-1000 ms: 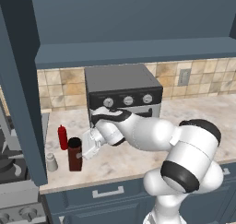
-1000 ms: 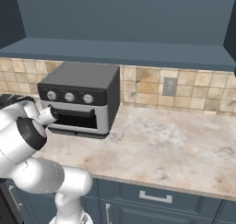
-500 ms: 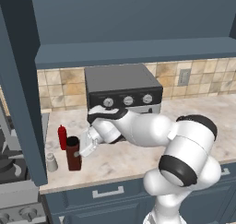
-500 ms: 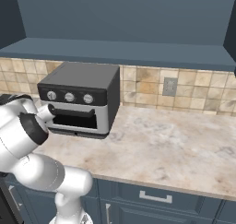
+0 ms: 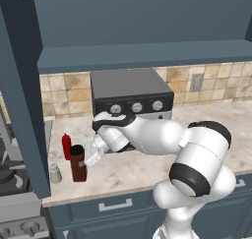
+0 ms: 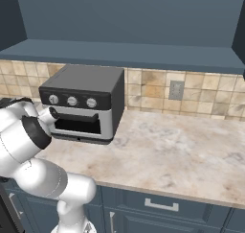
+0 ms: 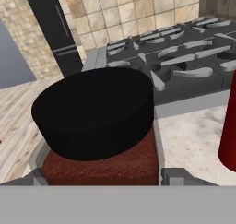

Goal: Collect the paprika, ketchup, and shaker from the cabinet and place them next to the stove.

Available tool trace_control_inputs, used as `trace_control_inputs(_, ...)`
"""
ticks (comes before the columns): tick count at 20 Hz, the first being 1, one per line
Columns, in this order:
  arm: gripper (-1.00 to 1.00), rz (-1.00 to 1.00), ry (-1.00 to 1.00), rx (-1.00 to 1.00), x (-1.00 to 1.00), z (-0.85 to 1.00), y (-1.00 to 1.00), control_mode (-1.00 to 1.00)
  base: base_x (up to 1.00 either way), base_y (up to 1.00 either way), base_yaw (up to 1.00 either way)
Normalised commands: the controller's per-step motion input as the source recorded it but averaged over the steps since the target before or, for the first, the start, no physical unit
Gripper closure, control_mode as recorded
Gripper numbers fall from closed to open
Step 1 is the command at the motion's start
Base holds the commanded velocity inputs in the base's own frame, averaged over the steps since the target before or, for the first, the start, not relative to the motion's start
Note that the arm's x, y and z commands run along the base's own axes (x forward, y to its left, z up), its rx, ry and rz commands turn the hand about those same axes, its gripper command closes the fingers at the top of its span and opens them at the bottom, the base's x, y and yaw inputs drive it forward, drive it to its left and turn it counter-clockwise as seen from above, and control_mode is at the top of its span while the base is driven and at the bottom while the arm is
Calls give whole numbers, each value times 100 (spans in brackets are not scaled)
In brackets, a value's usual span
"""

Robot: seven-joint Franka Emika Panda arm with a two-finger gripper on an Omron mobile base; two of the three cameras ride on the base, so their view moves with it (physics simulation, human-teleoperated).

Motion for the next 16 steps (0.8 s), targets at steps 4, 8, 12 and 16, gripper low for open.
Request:
trace_control_inputs(4,-100,0,0,0,-14,-1,0,-100,0,0,0)
trace_control_inputs(8,-100,0,0,0,-10,-1,0,-100,0,0,0)
trace_control_inputs(12,-100,0,0,0,-1,0,0,-100,0,0,0)
trace_control_inputs(16,-100,1,0,0,0,0,-5,-100,0,0,0)
